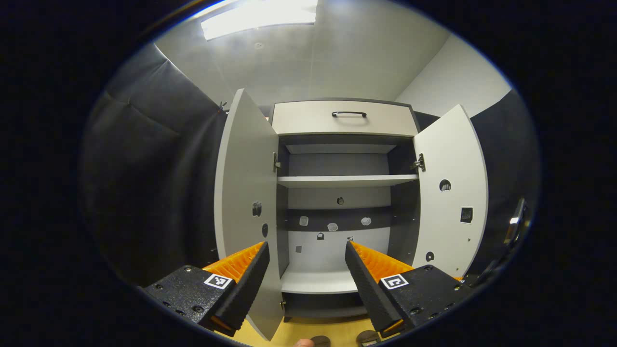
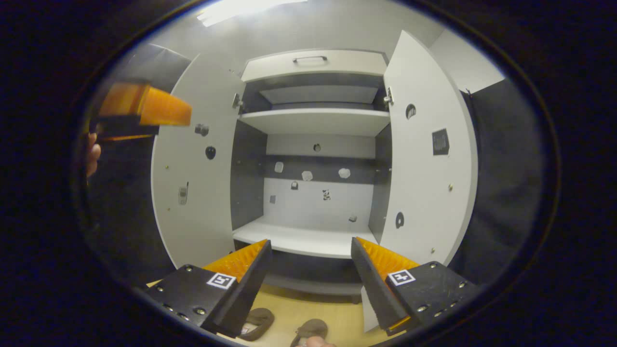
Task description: Grab one shoe with the right hand and put it into the shoe cabinet, grab the other shoe with the left hand and put it into the shoe cabinet; then close the right door with the right hand and the left door with the left hand.
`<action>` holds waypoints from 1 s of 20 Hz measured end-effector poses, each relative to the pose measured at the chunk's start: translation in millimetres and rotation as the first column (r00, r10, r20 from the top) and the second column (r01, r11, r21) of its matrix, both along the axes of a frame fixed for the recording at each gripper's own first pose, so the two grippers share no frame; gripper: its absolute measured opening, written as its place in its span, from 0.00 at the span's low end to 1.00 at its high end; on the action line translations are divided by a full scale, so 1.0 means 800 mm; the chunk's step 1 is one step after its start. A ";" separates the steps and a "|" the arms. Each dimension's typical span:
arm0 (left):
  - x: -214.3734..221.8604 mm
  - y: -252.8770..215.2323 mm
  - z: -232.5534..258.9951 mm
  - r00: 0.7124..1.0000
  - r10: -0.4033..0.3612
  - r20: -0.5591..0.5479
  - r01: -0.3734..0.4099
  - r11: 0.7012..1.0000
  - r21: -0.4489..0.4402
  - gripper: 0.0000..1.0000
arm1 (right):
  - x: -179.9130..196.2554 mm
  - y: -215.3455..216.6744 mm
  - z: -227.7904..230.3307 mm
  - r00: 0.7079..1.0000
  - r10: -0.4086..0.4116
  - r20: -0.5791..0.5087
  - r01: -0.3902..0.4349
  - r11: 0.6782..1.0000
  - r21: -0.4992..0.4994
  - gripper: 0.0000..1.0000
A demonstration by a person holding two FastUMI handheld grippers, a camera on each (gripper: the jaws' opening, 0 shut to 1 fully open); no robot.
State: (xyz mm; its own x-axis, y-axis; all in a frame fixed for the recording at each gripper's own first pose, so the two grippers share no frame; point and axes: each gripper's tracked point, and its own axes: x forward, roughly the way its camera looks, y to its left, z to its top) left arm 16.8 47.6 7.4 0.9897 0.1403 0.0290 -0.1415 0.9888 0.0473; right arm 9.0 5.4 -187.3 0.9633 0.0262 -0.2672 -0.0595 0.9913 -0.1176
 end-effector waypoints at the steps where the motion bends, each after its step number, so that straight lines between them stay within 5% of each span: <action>1: -0.002 0.006 0.002 1.000 0.012 0.003 -0.012 1.000 0.004 0.96 | -0.005 0.001 -0.029 0.999 0.004 -0.041 -0.004 1.000 -0.014 0.99; 5: -0.014 0.032 0.004 0.998 0.059 0.006 -0.059 0.998 0.009 0.96 | -0.040 0.011 -0.156 0.968 0.035 -0.248 -0.044 0.998 -0.033 0.99; 11: -0.033 0.070 -0.004 0.991 0.133 -0.018 -0.133 0.991 0.019 0.92 | -0.100 0.026 -0.310 0.868 0.074 -0.490 -0.104 0.994 -0.035 0.99; 20: -0.057 0.108 -0.021 0.973 0.222 -0.066 -0.220 0.975 0.043 0.93 | -0.142 -0.005 -0.418 0.772 -0.032 -0.634 -0.016 0.997 -0.070 1.00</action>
